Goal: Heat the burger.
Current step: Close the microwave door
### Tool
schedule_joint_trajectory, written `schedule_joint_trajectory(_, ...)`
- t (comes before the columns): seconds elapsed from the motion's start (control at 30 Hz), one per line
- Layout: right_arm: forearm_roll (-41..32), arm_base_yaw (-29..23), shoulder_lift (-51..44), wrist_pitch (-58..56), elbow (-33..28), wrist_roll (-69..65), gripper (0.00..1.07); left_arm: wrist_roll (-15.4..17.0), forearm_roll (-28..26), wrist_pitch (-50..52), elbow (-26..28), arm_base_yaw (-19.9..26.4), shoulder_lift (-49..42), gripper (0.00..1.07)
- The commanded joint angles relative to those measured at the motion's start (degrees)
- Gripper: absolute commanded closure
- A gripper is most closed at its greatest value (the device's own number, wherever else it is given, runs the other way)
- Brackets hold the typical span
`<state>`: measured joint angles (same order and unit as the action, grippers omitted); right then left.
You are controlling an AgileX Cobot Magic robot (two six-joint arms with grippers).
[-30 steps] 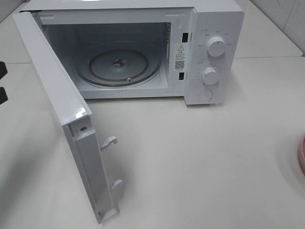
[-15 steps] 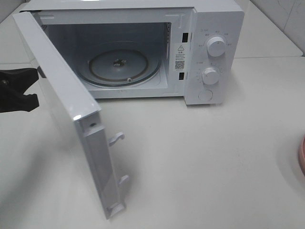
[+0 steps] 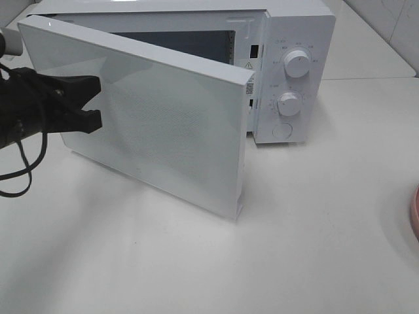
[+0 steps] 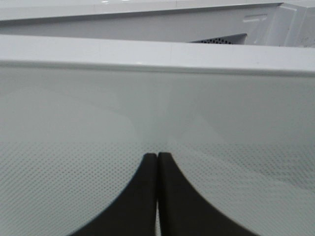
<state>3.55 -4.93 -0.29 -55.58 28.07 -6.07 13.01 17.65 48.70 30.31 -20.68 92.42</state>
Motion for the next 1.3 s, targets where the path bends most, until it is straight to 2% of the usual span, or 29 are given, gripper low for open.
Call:
schedule_joint_trajectory(0.03,0.0,0.3,-1.6,0.5,-0.1,-0.2,0.33,-0.1,-2.2,-1.8,3.0,-2.3,1.3,1.07)
schedule_joint_trajectory(0.23,0.0,0.3,-1.6,0.5,-0.1,-0.2,0.33,-0.8,-4.9,-4.8,8.0,-5.5,4.5,1.07)
schedule_joint_trajectory(0.43,0.0,0.3,-1.6,0.5,-0.1,-0.2,0.33,-2.9,-9.5,-8.9,14.7,-9.8,8.3,1.07)
schedule_joint_trajectory(0.63,0.0,0.3,-1.6,0.5,-0.1,-0.2,0.33,-3.0,-12.3,-11.7,20.3,-12.4,11.9,1.07)
schedule_joint_trajectory(0.93,0.0,0.3,-1.6,0.5,-0.1,-0.2,0.33,-3.1,-13.9,-13.9,26.5,-14.6,16.1,1.07)
schedule_joint_trajectory(1.1,0.0,0.3,-1.6,0.5,-0.1,-0.2,0.33,-3.1,-14.1,-17.5,32.5,-15.9,19.8,1.07)
schedule_joint_trajectory(1.3,0.0,0.3,-1.6,0.5,-0.1,-0.2,0.33,-3.1,-14.1,-17.9,35.3,-16.2,21.4,1.07)
